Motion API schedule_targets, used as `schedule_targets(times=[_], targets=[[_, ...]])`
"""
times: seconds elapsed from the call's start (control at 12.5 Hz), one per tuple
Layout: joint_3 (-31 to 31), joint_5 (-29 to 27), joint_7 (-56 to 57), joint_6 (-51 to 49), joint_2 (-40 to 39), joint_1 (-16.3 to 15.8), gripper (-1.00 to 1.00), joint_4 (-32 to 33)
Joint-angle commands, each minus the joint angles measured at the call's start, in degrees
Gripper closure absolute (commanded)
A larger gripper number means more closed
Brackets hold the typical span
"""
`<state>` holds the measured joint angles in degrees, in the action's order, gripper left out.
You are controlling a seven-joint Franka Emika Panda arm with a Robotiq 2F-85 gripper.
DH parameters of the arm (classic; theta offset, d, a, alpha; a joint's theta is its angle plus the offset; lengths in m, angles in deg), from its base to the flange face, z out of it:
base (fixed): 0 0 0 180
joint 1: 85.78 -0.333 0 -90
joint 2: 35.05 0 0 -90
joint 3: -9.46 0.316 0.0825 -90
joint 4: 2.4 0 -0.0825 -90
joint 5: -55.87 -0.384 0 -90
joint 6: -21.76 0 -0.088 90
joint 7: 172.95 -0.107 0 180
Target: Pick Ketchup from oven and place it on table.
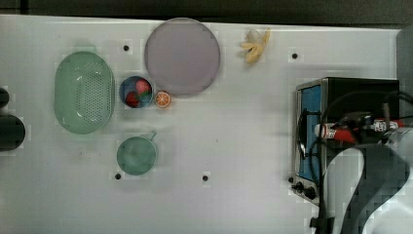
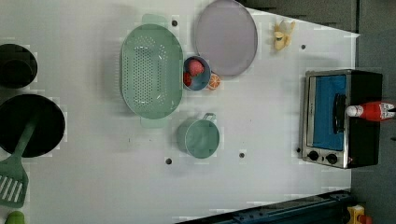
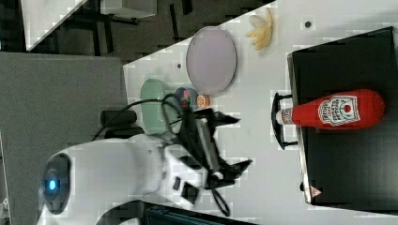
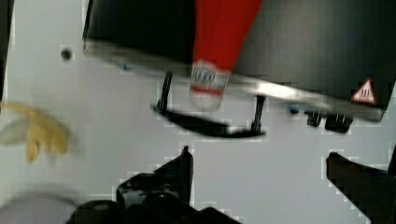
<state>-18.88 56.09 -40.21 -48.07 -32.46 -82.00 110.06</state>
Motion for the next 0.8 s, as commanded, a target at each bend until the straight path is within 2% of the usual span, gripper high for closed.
schedule_targets(times=[0.08, 0.48, 0.8], targets=[[-2.6, -0.5, 2.4, 3.97, -3.9, 0.69, -1.0, -2.75], [-6.88, -1.33, 2.37, 9.16, -16.13, 1.95, -1.0, -9.81], [-7.38, -8.88, 1.99, 10.34, -22.94, 4.28, -1.0, -12.25]])
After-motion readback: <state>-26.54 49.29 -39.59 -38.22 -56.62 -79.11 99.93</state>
